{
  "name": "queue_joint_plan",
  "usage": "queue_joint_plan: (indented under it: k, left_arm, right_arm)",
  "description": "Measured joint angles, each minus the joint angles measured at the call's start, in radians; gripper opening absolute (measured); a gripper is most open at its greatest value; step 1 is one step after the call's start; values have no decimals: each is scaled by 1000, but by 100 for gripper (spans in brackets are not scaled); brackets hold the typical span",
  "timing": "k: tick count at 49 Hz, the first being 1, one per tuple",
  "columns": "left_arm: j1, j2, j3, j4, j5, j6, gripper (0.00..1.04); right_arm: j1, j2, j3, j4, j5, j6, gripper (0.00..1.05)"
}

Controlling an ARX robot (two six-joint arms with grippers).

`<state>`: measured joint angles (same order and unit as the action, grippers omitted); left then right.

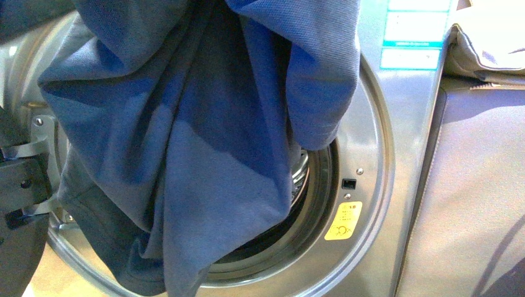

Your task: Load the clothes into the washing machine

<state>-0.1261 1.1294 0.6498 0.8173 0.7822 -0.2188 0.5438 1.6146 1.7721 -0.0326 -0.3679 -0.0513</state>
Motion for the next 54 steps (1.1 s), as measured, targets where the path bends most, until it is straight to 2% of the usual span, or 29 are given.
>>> queue_joint_plan:
  k: [10,25,40,54]
  left_arm:
    - [-114,6,13,2,-109,-18,98]
    - [-221,65,64,1,-259,-1,98]
    - [-332,201,171,58,-499,29,98]
    - [-433,295,264,68,-814,99,98]
  right_arm:
    - [0,0,0,0,0,0,9]
    - [0,0,0,0,0,0,9]
    - [0,0,0,0,3,0,9]
    - [0,0,0,0,4,0,9]
